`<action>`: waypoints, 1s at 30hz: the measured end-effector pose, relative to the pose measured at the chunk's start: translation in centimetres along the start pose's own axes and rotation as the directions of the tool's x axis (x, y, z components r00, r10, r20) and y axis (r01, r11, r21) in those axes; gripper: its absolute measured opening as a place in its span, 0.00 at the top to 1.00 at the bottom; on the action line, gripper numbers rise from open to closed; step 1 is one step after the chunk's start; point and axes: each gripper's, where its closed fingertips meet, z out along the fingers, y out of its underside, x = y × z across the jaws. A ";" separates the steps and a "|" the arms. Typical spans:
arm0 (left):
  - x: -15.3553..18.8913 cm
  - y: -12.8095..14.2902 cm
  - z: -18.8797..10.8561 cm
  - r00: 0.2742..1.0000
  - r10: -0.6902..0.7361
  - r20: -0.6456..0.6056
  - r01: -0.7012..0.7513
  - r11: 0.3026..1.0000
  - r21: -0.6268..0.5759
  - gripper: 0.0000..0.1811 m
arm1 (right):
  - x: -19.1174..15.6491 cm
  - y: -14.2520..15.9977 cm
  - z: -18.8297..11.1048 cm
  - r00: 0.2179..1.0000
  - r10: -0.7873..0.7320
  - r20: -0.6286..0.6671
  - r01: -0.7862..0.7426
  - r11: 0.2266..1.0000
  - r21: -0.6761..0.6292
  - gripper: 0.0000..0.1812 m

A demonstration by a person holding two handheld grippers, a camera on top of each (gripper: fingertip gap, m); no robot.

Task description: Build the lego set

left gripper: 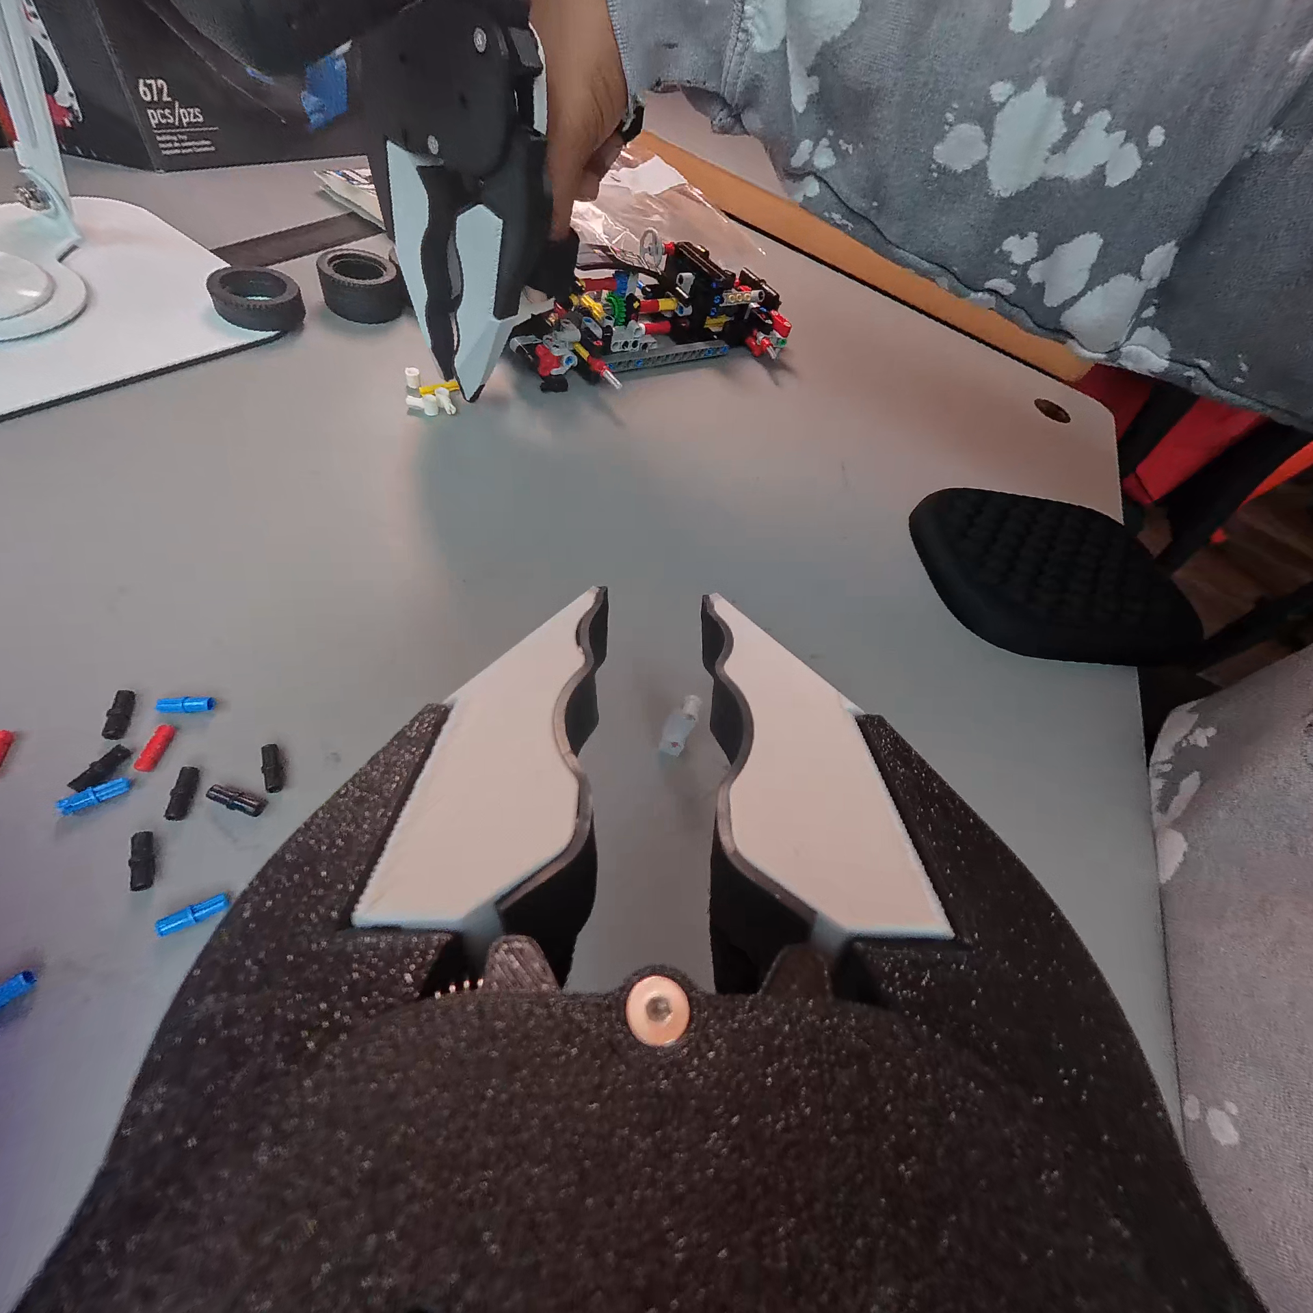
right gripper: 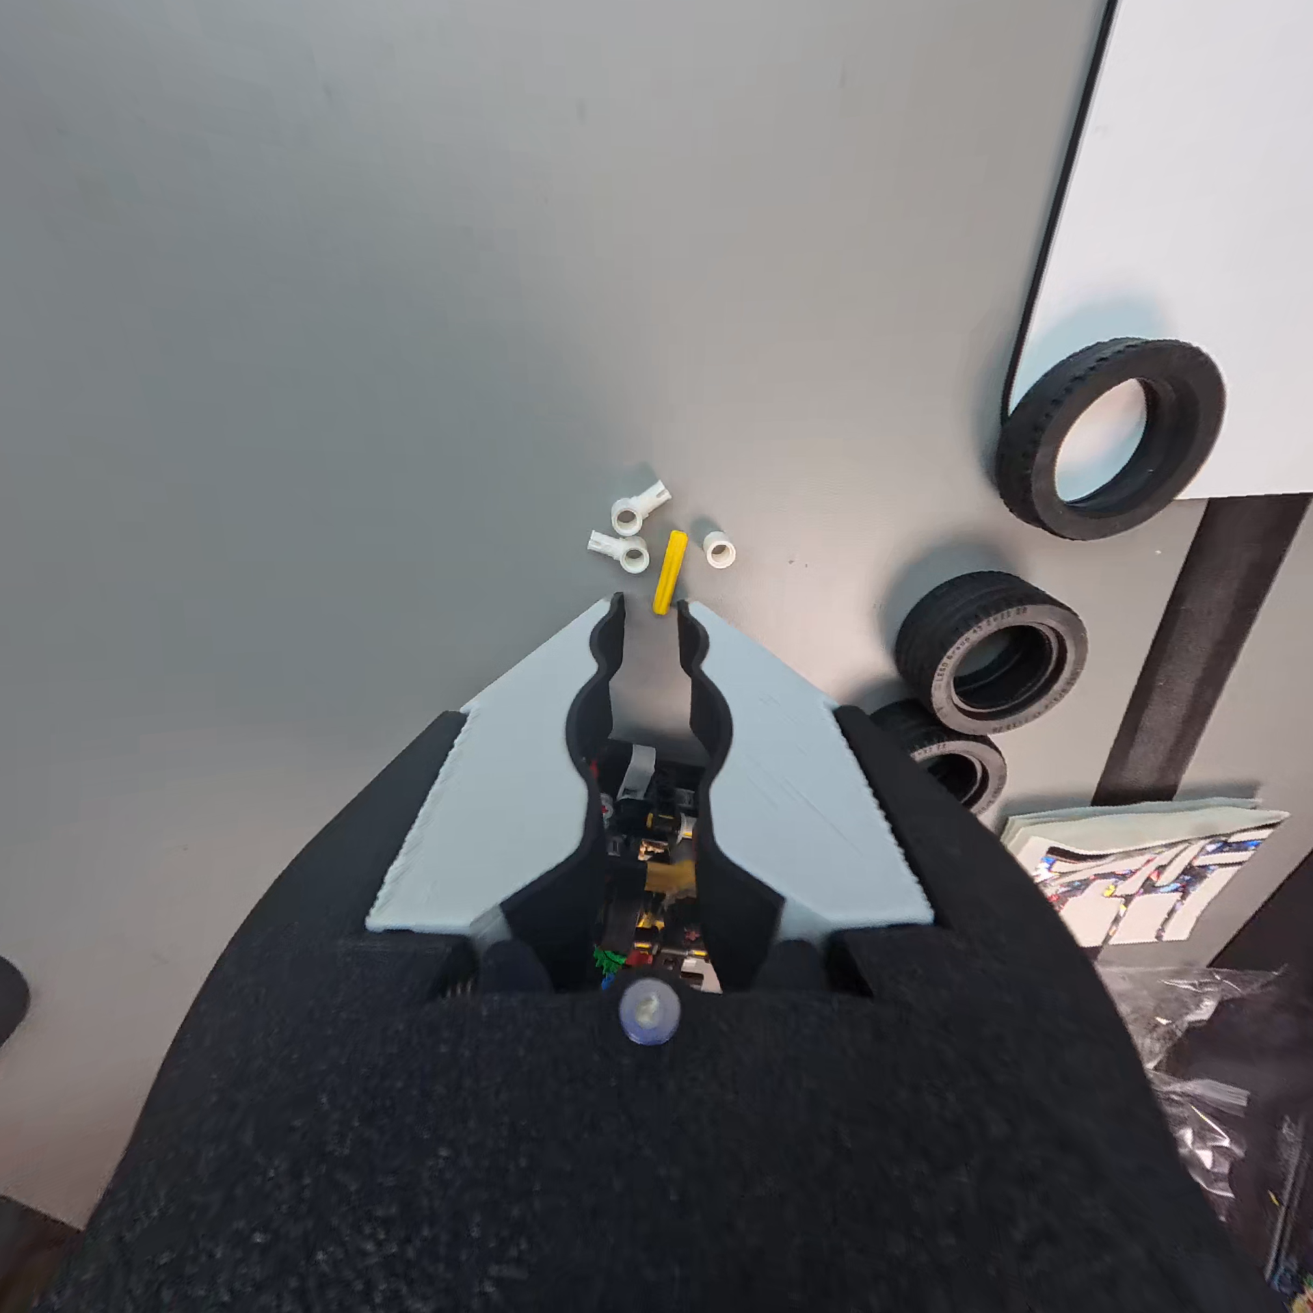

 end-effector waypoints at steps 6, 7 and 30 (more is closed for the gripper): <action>-0.2 0.7 0.5 1.000 0.002 0.015 -0.002 1.000 -0.025 0.87 | -0.6 -0.1 0.1 0.999 -0.020 0.038 0.019 1.000 0.023 1.00; -0.2 0.8 0.6 1.000 0.001 0.012 -0.001 1.000 -0.029 0.87 | -0.6 -0.1 0.1 0.999 -0.024 0.038 0.023 0.999 0.030 1.00; 6.0 0.2 2.1 0.968 0.022 -0.251 -0.019 1.000 0.014 0.90 | -22.5 -5.7 -9.8 0.908 -0.349 -0.230 0.417 0.714 0.563 1.00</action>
